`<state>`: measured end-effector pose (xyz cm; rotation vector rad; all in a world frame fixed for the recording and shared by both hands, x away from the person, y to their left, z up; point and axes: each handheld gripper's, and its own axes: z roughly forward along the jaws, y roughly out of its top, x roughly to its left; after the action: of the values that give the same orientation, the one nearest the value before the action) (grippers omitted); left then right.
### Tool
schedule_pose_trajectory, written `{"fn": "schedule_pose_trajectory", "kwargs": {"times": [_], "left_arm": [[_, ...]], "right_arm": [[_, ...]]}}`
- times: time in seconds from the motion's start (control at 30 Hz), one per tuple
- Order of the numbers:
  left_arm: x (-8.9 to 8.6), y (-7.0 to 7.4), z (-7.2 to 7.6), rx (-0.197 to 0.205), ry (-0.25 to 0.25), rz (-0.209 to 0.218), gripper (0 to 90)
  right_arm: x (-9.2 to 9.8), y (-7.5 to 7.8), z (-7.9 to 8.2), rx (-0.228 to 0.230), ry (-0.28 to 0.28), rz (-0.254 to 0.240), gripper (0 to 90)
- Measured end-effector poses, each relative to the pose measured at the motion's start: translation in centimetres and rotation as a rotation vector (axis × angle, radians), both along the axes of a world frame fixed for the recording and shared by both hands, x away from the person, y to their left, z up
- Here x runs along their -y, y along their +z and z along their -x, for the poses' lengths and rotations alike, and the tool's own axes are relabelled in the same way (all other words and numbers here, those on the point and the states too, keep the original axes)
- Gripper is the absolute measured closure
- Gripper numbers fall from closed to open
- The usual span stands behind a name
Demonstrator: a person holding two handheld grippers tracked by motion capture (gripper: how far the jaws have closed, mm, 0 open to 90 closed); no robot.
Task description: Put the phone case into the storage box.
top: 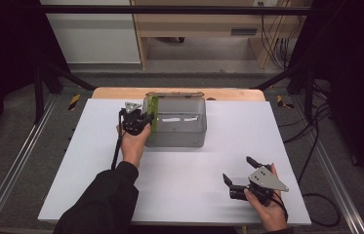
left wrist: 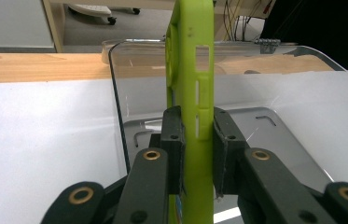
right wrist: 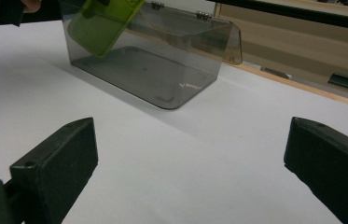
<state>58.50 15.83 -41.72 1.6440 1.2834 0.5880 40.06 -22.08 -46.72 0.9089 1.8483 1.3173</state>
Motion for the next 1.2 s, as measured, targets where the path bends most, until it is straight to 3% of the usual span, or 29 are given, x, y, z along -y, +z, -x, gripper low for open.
{"fn": "schedule_pose_trajectory", "kwargs": {"times": [0.37, 0.4, 0.7, 0.93, 1.17, 1.2], "left_arm": [[-0.32, -0.08, -0.11, -0.007, 0.006, -0.008, 77.5], [-0.41, -0.11, -0.27, 0.011, -0.003, -0.009, 77.6], [-0.64, -0.25, -0.4, 0.016, -0.011, -0.011, 77.6], [-0.6, -0.36, -0.43, -0.008, -0.009, 0.011, 77.5], [-0.68, -0.35, -0.45, -0.018, 0.0, 0.005, 77.5], [-0.71, -0.31, -0.34, -0.035, 0.014, 0.002, 77.6]], "right_arm": [[-0.01, 0.01, 0.0, 0.0, 0.0, 0.0, 3.2], [-0.01, 0.0, 0.0, 0.0, 0.0, 0.0, 3.2], [-0.03, -0.01, -0.01, -0.001, 0.0, -0.001, 3.2], [-0.05, -0.01, 0.0, -0.002, 0.0, 0.001, 3.2], [-0.05, -0.02, -0.01, -0.002, 0.001, 0.001, 3.2], [-0.06, -0.02, -0.01, -0.004, 0.001, 0.0, 3.2]]}}
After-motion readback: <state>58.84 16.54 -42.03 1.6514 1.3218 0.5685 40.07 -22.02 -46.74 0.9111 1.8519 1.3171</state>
